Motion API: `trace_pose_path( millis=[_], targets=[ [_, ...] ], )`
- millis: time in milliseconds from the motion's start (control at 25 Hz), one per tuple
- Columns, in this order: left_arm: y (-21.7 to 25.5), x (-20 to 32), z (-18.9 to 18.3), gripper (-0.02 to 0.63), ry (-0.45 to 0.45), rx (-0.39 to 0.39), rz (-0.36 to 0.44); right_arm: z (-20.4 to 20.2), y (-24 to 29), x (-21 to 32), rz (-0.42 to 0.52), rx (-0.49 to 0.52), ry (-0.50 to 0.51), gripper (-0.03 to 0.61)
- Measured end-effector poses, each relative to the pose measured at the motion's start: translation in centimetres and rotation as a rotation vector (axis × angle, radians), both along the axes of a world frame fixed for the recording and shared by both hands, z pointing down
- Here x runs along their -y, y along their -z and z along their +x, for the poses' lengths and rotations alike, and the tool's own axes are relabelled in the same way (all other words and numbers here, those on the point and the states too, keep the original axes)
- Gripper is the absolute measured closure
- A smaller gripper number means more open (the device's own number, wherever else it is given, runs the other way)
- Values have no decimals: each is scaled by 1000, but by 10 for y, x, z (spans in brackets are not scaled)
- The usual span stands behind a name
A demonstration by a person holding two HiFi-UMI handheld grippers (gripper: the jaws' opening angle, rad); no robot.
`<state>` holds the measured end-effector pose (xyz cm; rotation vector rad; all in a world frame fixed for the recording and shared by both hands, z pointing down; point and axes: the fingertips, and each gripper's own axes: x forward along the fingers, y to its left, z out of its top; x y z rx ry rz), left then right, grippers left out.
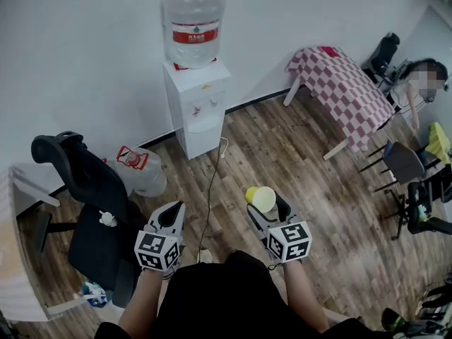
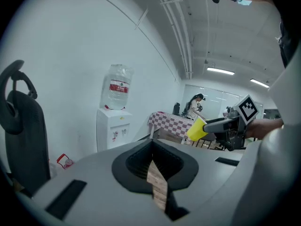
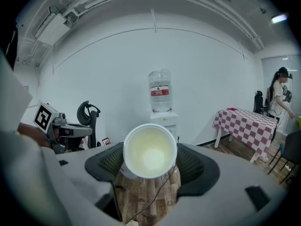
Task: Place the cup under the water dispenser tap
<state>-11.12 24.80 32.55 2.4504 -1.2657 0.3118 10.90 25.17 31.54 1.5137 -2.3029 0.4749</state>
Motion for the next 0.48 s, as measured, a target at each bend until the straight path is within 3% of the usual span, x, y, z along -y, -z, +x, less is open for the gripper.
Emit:
trace_pose_path(
  millis=[480],
  targets=[
    [-12,-2,-21,600,5,12,-23,-13,-5,4,-22,27,-14,223]
  ],
)
